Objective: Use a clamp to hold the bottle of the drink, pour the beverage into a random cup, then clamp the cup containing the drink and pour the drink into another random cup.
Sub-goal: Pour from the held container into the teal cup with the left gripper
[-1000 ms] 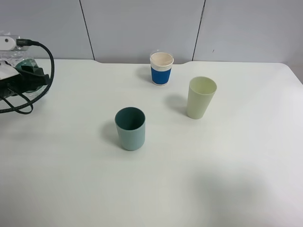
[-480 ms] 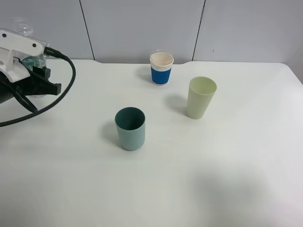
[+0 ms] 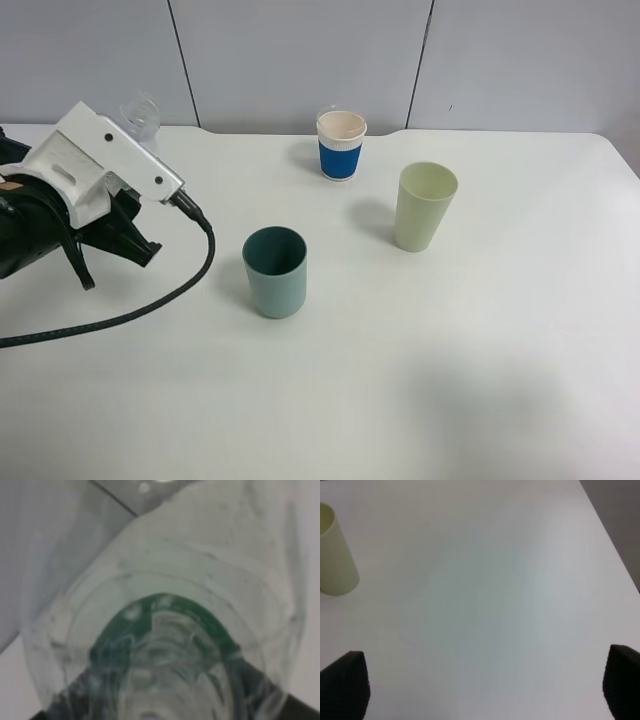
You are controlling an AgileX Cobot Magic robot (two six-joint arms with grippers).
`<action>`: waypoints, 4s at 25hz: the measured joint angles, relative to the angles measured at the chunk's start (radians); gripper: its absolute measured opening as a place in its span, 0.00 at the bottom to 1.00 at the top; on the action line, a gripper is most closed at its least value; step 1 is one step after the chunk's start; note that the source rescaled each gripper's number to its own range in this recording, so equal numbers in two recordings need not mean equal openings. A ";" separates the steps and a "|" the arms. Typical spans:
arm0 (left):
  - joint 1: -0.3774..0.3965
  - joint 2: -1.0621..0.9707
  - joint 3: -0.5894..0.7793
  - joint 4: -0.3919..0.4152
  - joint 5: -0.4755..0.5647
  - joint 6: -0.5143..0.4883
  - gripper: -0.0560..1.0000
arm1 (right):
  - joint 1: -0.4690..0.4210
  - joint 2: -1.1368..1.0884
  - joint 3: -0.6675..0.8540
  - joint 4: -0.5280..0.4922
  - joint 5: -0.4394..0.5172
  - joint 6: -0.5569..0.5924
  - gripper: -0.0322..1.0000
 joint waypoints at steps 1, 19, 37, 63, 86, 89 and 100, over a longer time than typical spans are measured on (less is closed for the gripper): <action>-0.012 0.000 -0.002 -0.029 -0.013 0.031 0.06 | 0.000 0.000 0.000 0.000 0.000 0.000 0.78; -0.154 0.134 -0.176 -0.314 -0.084 0.532 0.06 | 0.000 0.000 0.000 0.000 0.000 0.000 0.78; -0.232 0.274 -0.185 -0.344 -0.111 0.706 0.06 | 0.000 0.000 0.000 0.000 0.000 0.000 0.78; -0.209 0.287 -0.185 -0.159 -0.215 0.886 0.06 | 0.000 0.000 0.000 0.000 0.000 0.000 0.78; -0.198 0.288 -0.185 -0.080 -0.269 0.932 0.06 | 0.000 0.000 0.000 0.000 0.000 0.000 0.78; -0.198 0.288 -0.185 -0.079 -0.274 0.946 0.06 | 0.000 0.000 0.000 0.000 0.000 0.000 0.78; -0.198 0.288 -0.185 -0.077 -0.334 0.981 0.06 | 0.000 0.000 0.000 0.000 0.000 0.000 0.78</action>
